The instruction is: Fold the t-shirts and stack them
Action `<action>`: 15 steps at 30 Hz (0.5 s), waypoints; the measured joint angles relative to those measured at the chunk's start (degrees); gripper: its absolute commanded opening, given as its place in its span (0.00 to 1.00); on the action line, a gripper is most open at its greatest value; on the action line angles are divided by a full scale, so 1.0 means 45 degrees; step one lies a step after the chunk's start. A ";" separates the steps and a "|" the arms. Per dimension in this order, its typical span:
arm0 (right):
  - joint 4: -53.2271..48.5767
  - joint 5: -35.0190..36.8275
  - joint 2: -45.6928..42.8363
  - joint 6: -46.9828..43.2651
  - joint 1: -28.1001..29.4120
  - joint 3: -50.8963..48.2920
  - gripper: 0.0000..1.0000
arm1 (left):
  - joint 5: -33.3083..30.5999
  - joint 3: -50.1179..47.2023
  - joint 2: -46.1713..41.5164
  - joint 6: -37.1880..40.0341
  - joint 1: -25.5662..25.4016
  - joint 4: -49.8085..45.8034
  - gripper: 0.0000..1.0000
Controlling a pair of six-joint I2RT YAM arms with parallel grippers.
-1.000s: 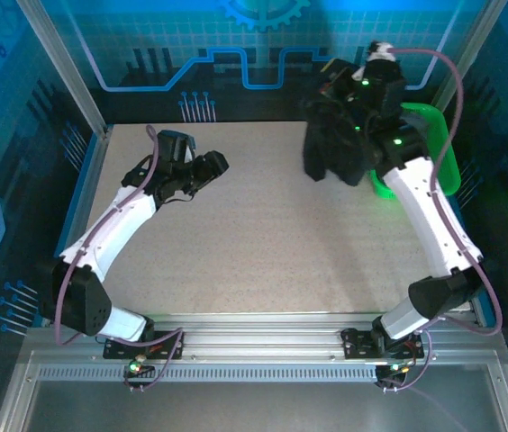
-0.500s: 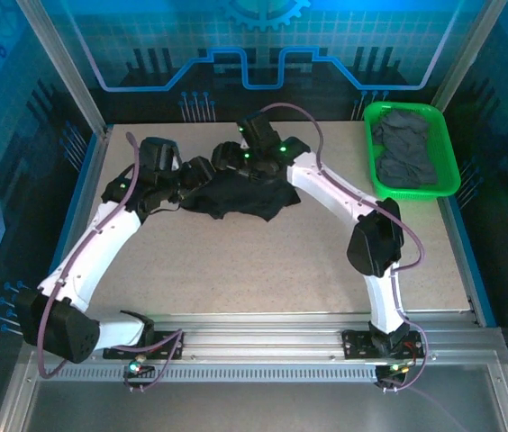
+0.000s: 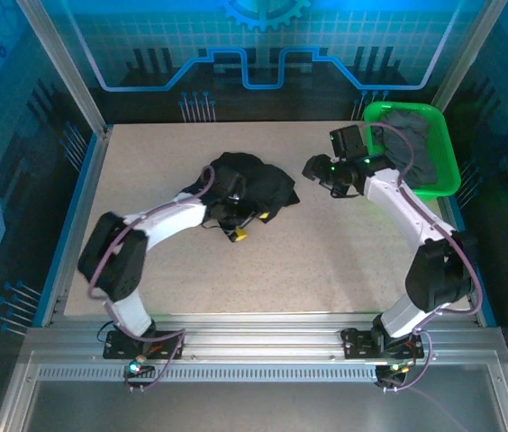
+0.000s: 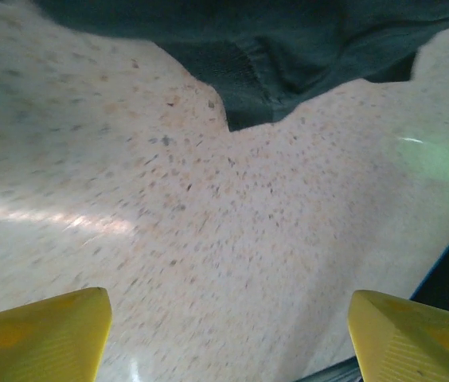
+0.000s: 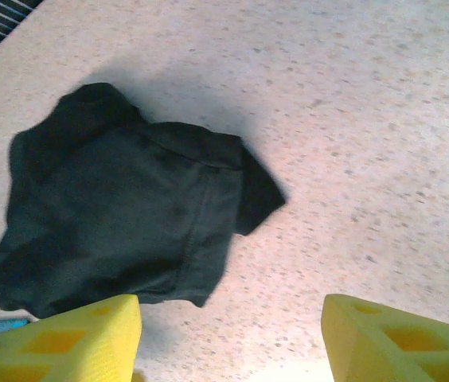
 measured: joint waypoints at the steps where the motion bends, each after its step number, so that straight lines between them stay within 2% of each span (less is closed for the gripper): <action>1: 0.0000 -0.0005 -0.0214 -0.0039 -0.0117 -0.0262 0.62 | -0.0015 0.0272 0.0491 -0.0291 -0.0092 0.0078 0.80; 6: -0.0049 -0.0053 -0.1146 -0.0117 -0.0578 -0.1127 0.63 | -0.0816 0.1447 0.2006 -0.1190 -0.0185 0.0277 0.73; 9: -0.0029 -0.0141 -0.1569 -0.0117 -0.0617 -0.1423 0.63 | -0.1302 0.2064 0.2584 -0.1472 -0.0175 0.0631 0.63; 11: 0.0005 -0.0204 -0.1763 -0.0117 -0.0617 -0.1622 0.63 | -0.1515 0.2424 0.2948 -0.1554 -0.0170 0.0947 0.49; 13: 0.0049 -0.0257 -0.1919 -0.0112 -0.0617 -0.1865 0.63 | -0.1651 0.2744 0.3332 -0.1661 -0.0165 0.1292 0.17; 14: 0.0044 -0.0301 -0.1948 -0.0112 -0.0617 -0.1948 0.63 | -0.1676 0.2822 0.3473 -0.1719 -0.0121 0.1423 0.04; 15: 0.0044 -0.0340 -0.1953 -0.0112 -0.0617 -0.2021 0.63 | -0.1690 0.2866 0.3594 -0.1749 -0.0107 0.1540 0.00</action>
